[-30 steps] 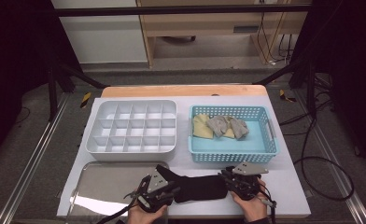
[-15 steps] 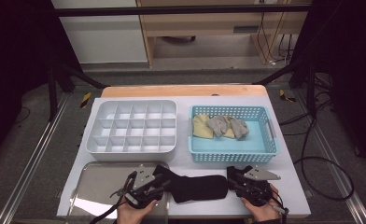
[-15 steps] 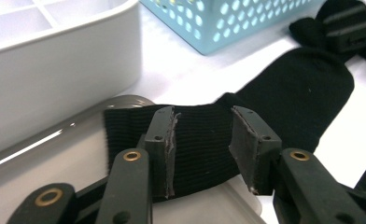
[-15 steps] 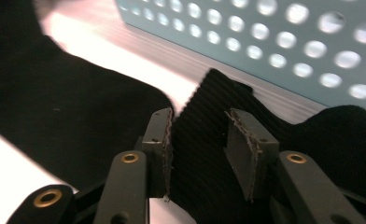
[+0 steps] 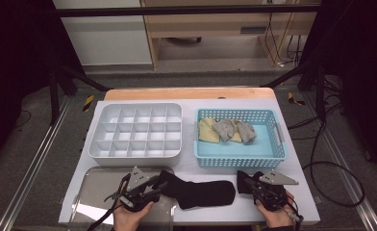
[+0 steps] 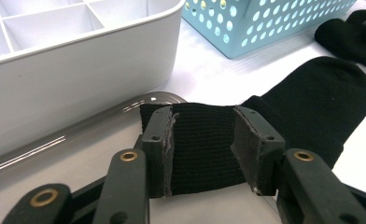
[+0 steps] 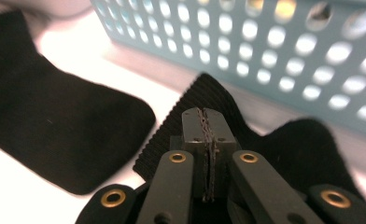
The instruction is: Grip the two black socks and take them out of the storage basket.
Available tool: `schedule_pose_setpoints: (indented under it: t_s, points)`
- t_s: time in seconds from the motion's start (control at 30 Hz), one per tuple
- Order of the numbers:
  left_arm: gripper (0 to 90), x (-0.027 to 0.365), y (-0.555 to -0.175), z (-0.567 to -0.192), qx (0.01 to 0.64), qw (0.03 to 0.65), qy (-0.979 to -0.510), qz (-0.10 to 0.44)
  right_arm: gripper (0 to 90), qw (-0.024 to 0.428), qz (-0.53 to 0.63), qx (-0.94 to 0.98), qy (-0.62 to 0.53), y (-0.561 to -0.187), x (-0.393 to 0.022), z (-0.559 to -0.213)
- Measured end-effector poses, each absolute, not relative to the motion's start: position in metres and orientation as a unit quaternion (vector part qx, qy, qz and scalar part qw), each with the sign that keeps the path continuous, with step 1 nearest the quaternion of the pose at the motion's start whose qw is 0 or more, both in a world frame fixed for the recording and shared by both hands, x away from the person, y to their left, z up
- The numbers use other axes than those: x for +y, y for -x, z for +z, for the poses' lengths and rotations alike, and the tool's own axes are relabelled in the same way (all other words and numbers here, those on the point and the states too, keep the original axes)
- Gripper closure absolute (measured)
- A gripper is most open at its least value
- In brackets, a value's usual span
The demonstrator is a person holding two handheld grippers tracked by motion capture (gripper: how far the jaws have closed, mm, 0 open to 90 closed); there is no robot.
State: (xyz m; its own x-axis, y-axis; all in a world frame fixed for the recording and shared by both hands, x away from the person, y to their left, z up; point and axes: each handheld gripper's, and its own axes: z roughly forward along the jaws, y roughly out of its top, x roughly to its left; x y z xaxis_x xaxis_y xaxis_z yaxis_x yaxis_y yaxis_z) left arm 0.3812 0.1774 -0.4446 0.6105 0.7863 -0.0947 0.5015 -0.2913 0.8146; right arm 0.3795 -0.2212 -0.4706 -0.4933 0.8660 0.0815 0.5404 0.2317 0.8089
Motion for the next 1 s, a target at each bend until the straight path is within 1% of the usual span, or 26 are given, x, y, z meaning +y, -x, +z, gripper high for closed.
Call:
schedule_pose_setpoints:
  t_s: [0.23, 0.33, 0.4, 0.5, 0.6, 0.7, 0.73, 0.87, 1.0]
  points:
    - [57.2, 0.179, -0.382, -0.444, 0.412, 0.433, -0.785, 0.162, 89.0, 0.208, 0.469, 0.746, -0.424, -0.37, -0.219, -0.43]
    - [56.7, 0.179, -0.382, -0.444, 0.411, 0.435, -0.785, 0.162, 89.0, 0.194, 0.503, 0.741, -0.399, -0.37, -0.209, -0.416]
    - [55.8, 0.179, -0.382, -0.444, 0.413, 0.435, -0.784, 0.159, 89.0, 0.186, 0.508, 0.749, -0.384, -0.371, -0.198, -0.414]
    - [55.4, 0.178, -0.382, -0.445, 0.411, 0.437, -0.785, 0.157, 88.9, 0.156, 0.514, 0.758, -0.371, -0.375, -0.178, -0.421]
    - [54.7, 0.177, -0.382, -0.446, 0.41, 0.437, -0.786, 0.154, 88.7, 0.126, 0.504, 0.774, -0.36, -0.381, -0.154, -0.435]
    - [52.8, 0.175, -0.382, -0.447, 0.409, 0.443, -0.783, 0.151, 88.4, 0.118, 0.478, 0.793, -0.359, -0.387, -0.137, -0.452]
    - [52.2, 0.176, -0.382, -0.446, 0.407, 0.444, -0.784, 0.151, 88.3, 0.12, 0.467, 0.798, -0.36, -0.388, -0.135, -0.457]
    - [50.0, 0.175, -0.383, -0.446, 0.407, 0.449, -0.781, 0.149, 86.9, 0.105, 0.454, 0.803, -0.37, -0.391, -0.133, -0.471]
    - [48.8, 0.173, -0.382, -0.445, 0.401, 0.454, -0.781, 0.151, 82.8, 0.112, 0.475, 0.791, -0.367, -0.389, -0.146, -0.463]
